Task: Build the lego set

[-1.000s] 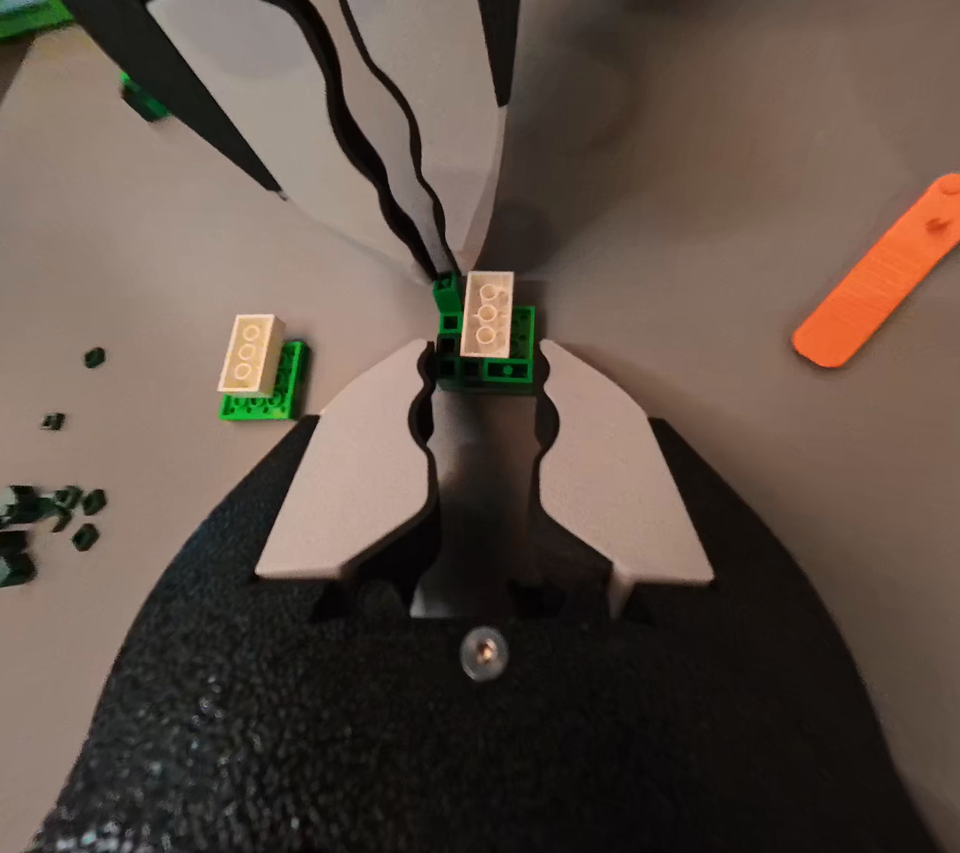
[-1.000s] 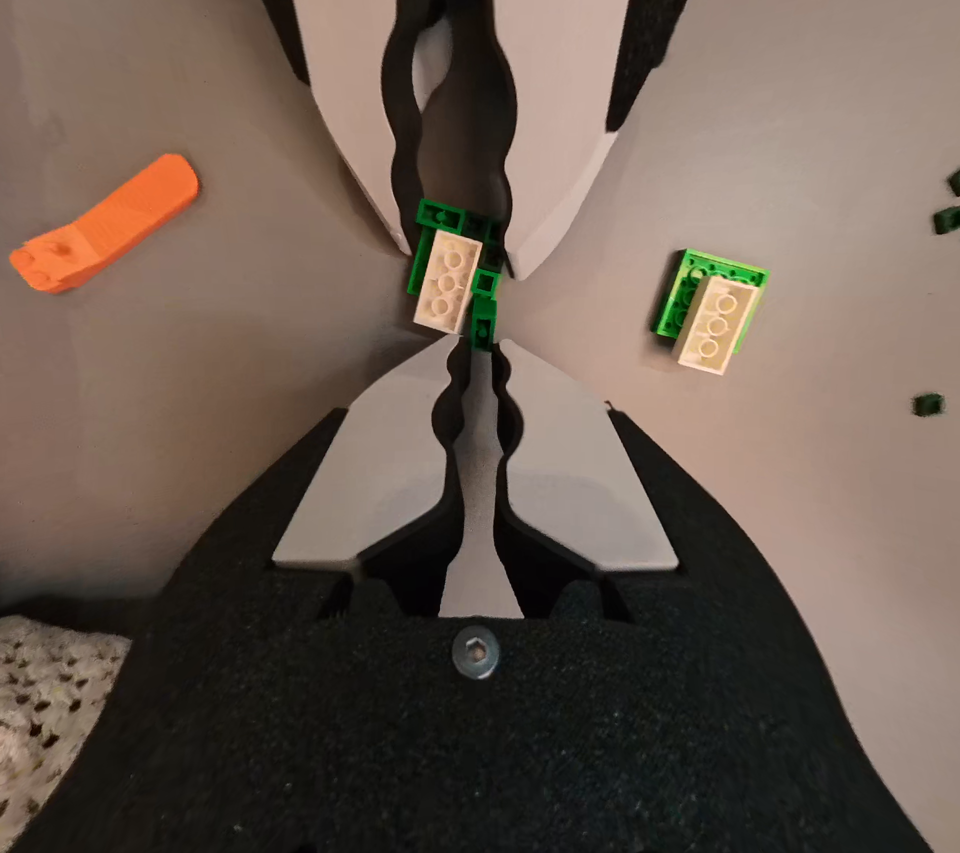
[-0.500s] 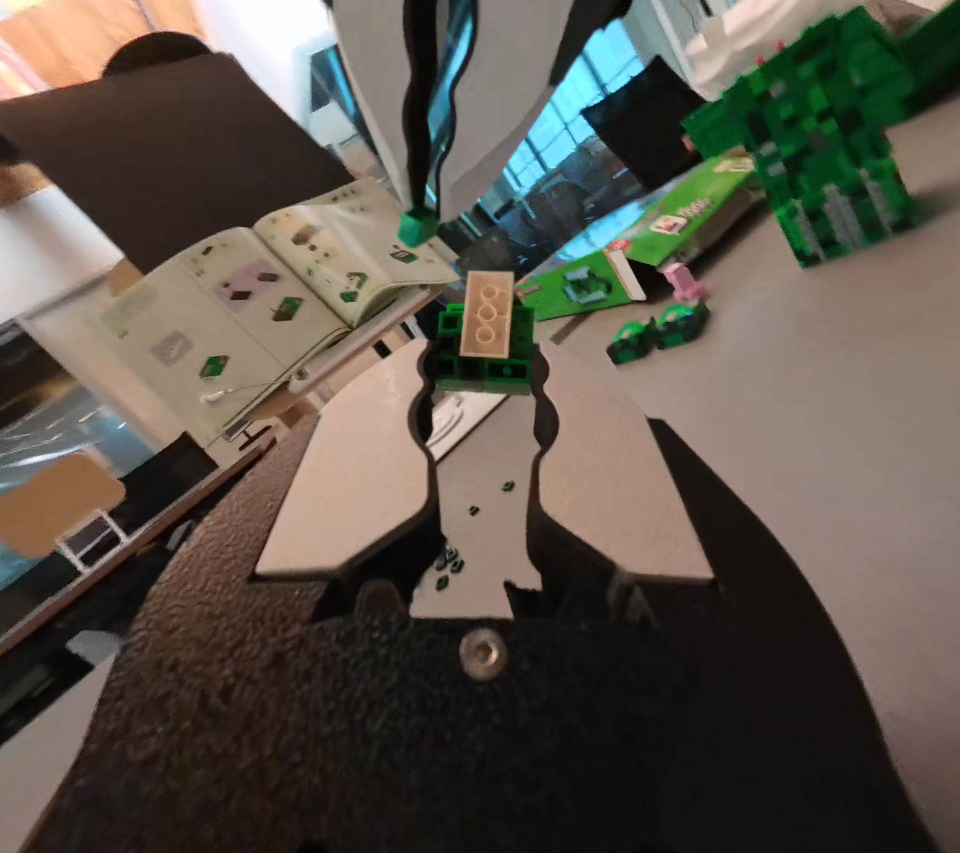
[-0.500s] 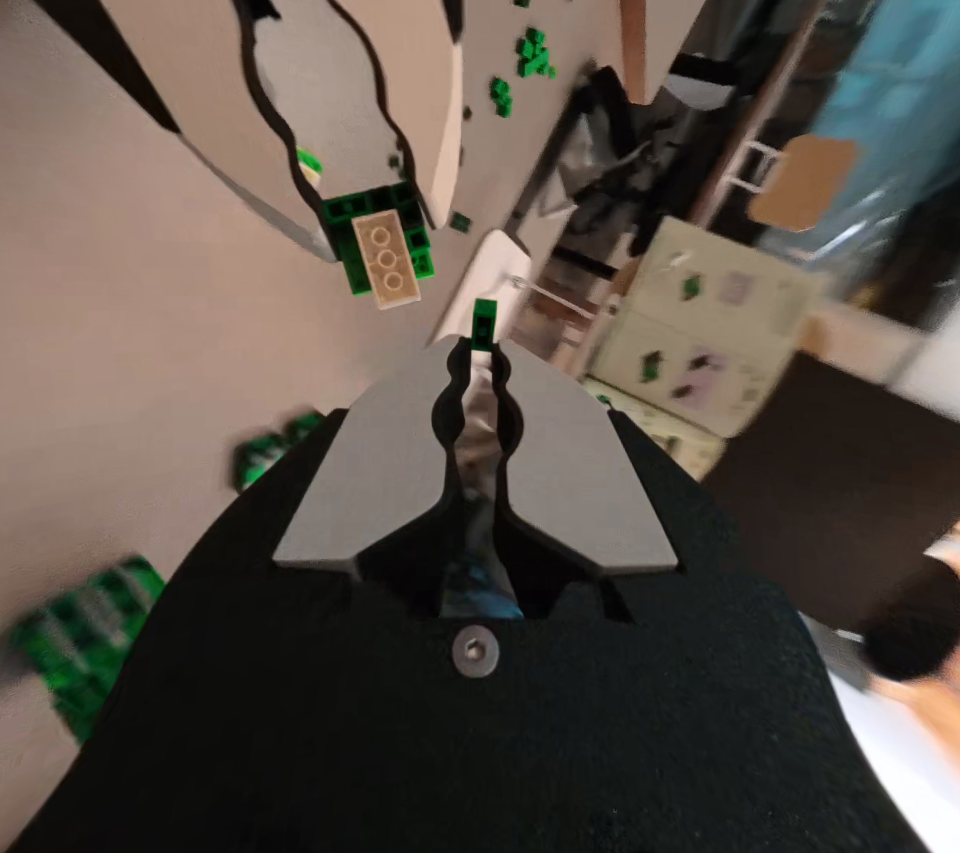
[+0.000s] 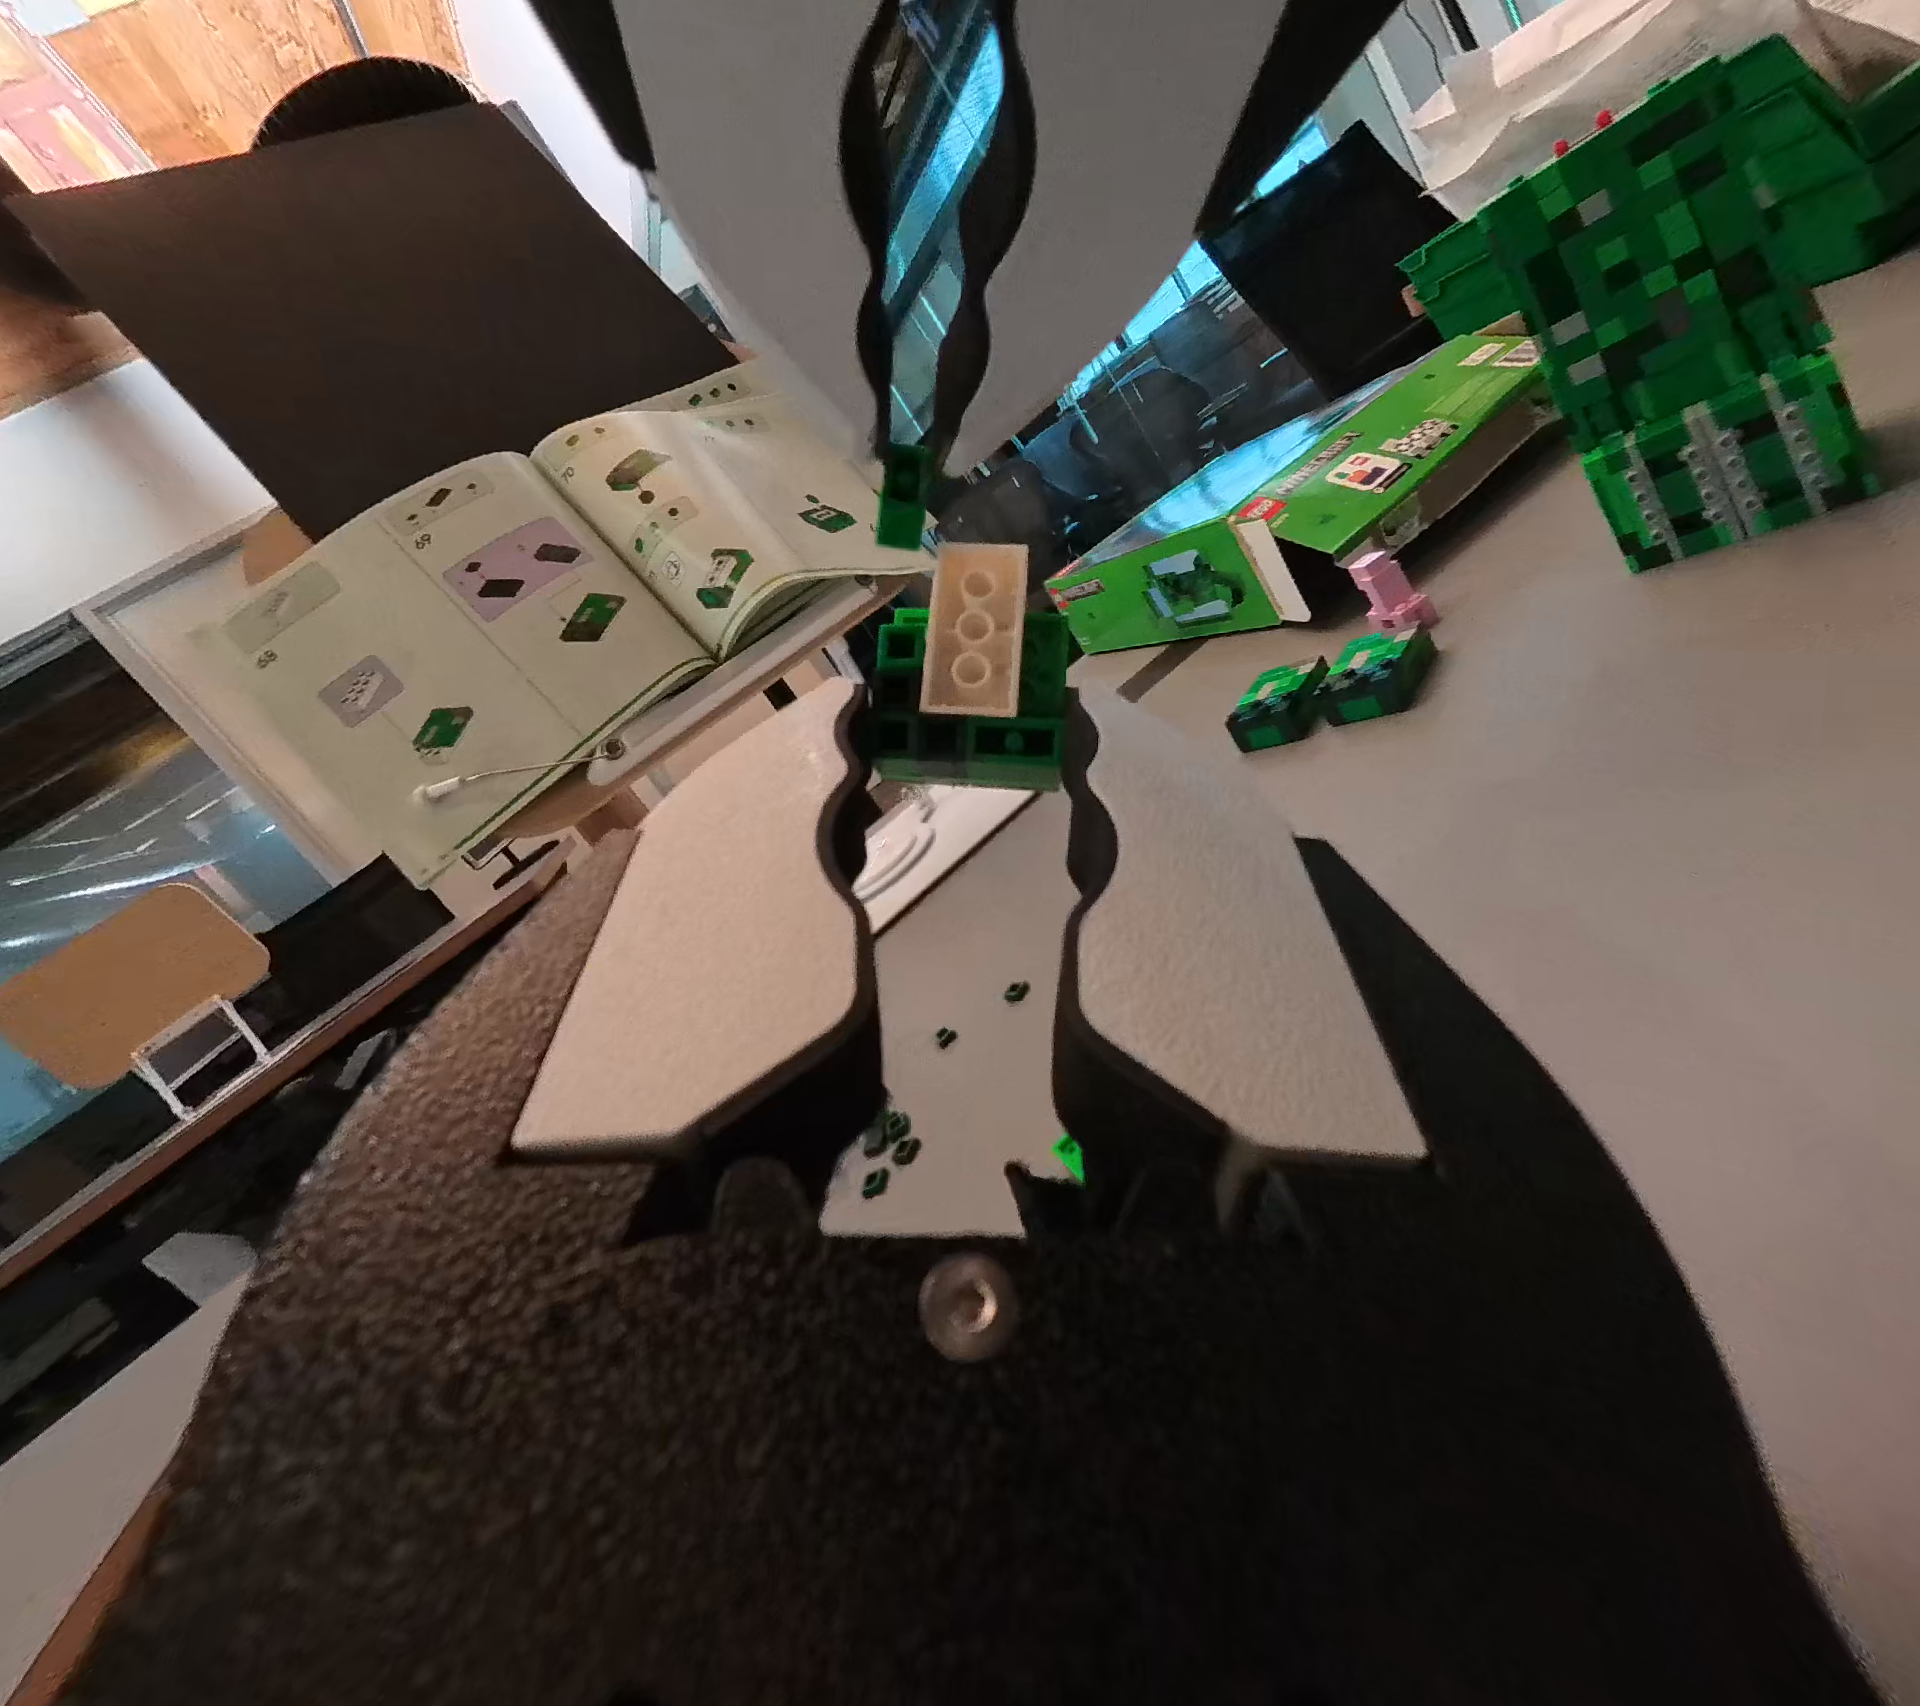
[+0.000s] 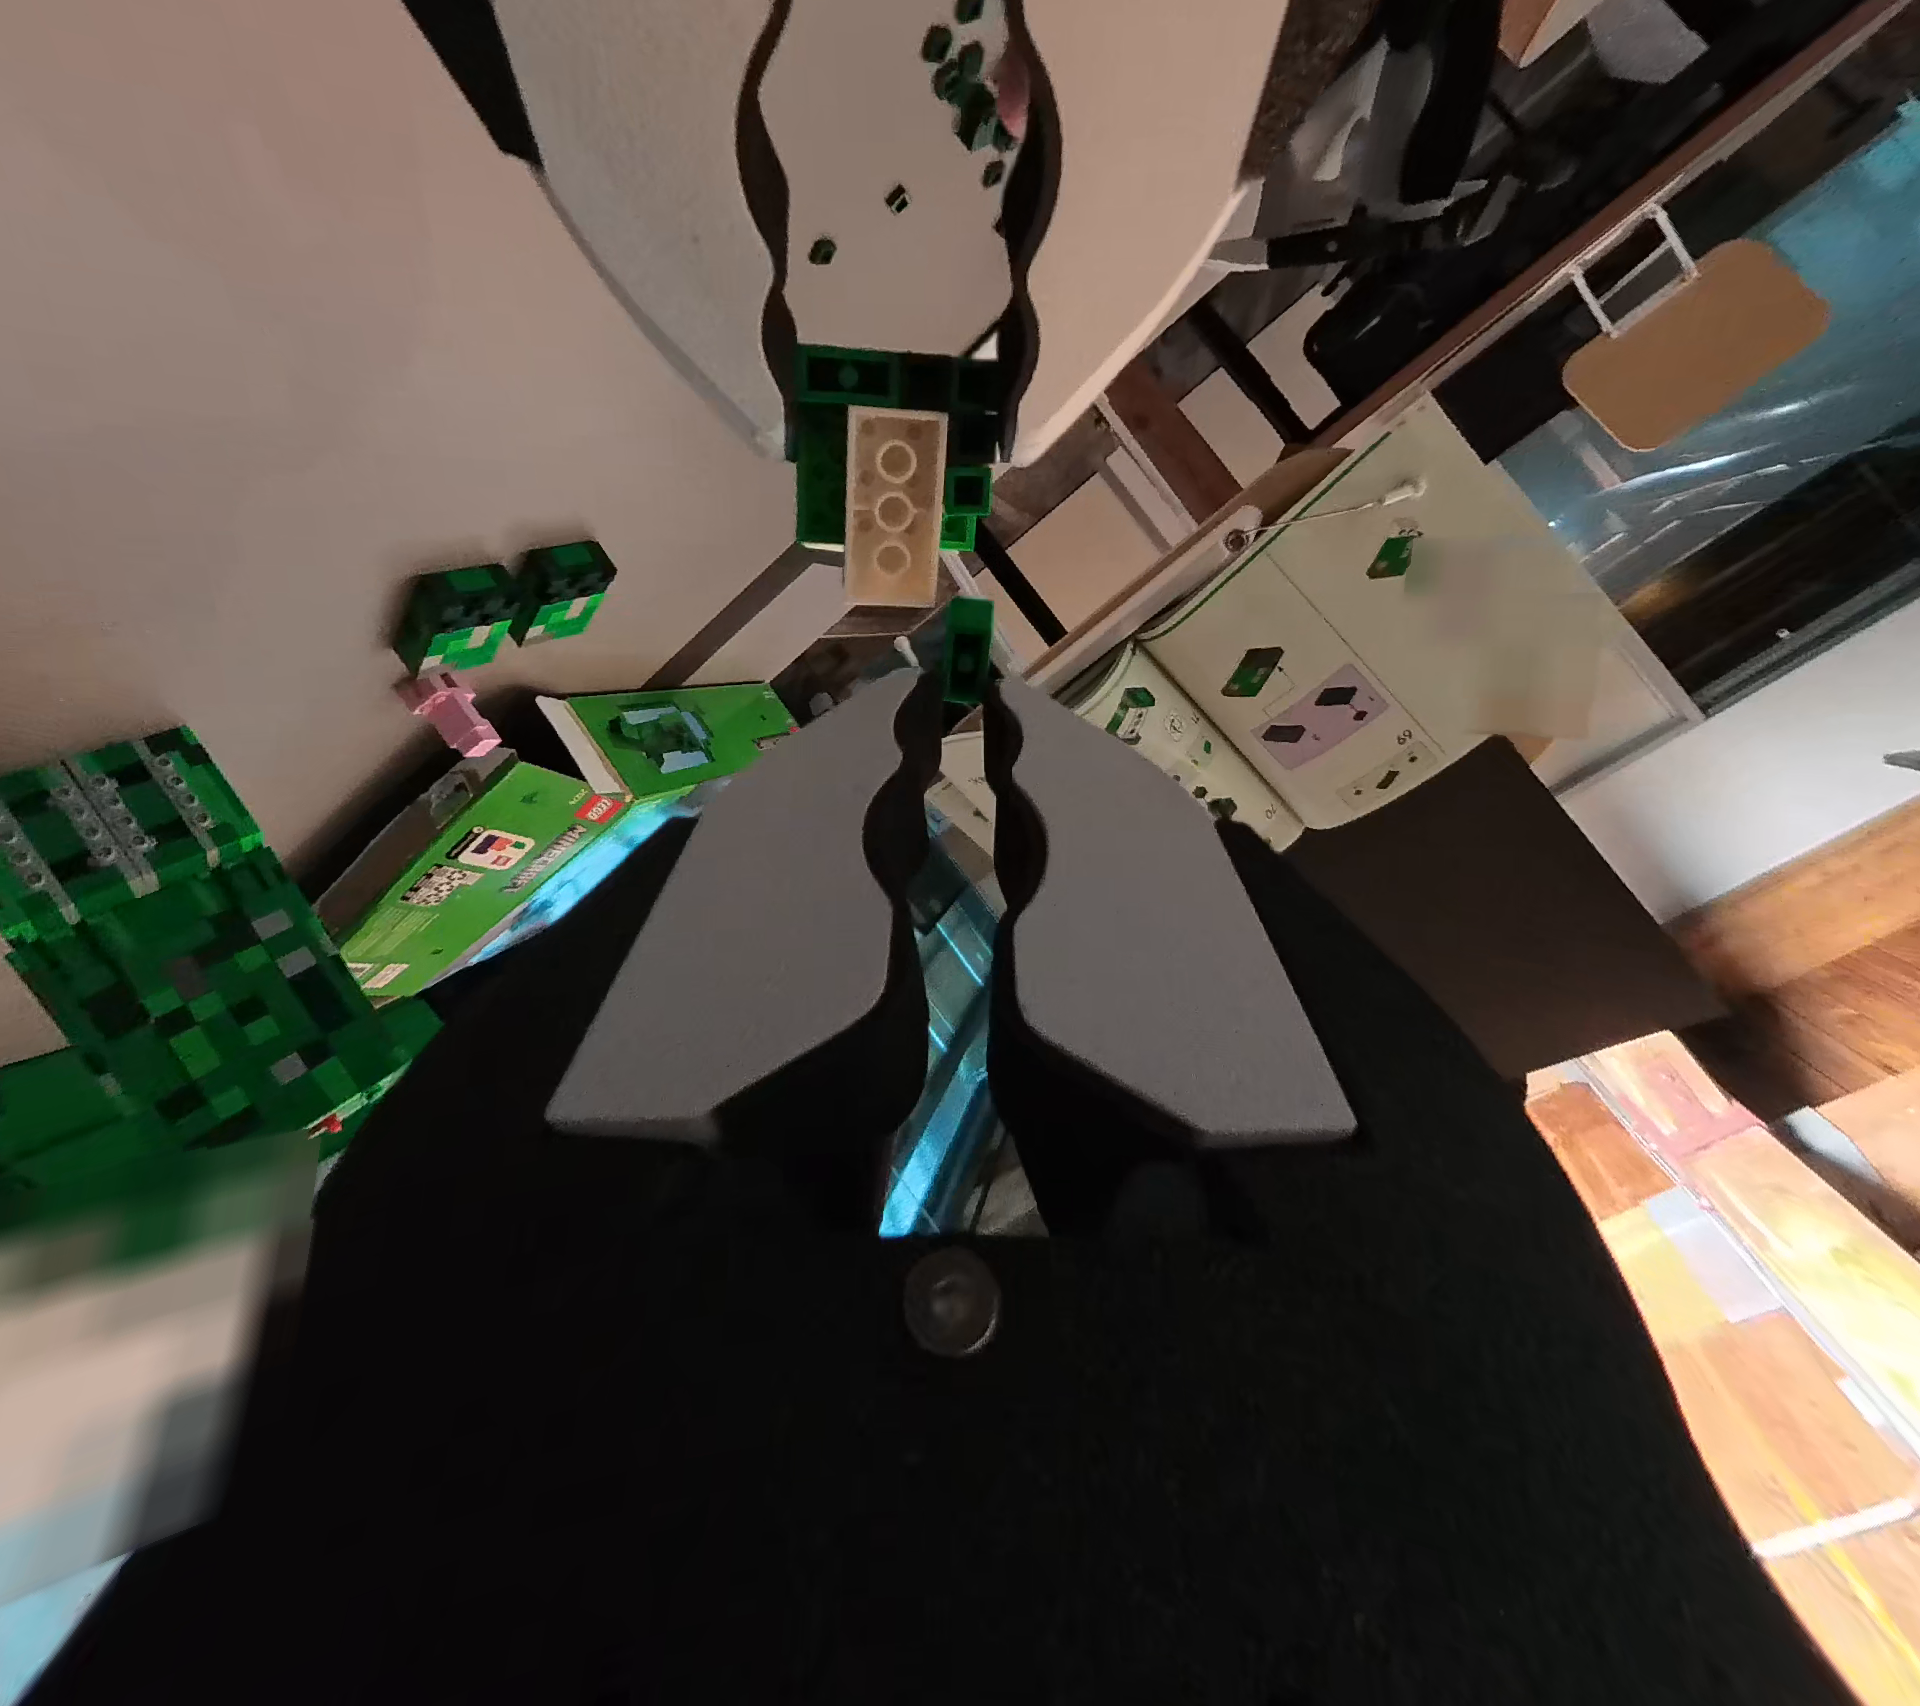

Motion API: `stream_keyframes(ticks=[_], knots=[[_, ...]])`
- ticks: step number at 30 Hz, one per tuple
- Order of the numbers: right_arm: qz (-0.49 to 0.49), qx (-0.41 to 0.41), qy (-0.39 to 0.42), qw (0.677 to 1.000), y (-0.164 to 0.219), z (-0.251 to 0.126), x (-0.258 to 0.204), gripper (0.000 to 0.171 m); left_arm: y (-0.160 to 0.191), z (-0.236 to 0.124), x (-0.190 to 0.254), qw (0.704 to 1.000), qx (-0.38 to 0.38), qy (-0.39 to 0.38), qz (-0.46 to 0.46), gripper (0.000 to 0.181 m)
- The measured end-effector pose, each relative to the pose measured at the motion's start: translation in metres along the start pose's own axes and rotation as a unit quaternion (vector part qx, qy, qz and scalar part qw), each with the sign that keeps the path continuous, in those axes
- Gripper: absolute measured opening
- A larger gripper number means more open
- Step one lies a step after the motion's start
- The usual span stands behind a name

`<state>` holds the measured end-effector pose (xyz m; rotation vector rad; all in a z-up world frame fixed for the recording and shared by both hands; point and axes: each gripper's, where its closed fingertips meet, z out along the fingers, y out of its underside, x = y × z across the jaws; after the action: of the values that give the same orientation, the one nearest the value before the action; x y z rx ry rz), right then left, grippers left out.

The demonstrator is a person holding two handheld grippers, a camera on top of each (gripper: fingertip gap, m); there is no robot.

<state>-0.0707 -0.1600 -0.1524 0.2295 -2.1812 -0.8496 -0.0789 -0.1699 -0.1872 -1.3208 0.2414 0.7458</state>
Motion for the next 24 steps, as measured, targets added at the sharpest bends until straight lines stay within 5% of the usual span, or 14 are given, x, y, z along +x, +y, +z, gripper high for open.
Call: stream_keyframes(ticks=[24], knots=[[0.007,0.051,-0.036,0.998,-0.004,0.008,-0.001,0.007,-0.004,-0.003,0.007,0.999,0.013,0.033,-0.005,0.035]])
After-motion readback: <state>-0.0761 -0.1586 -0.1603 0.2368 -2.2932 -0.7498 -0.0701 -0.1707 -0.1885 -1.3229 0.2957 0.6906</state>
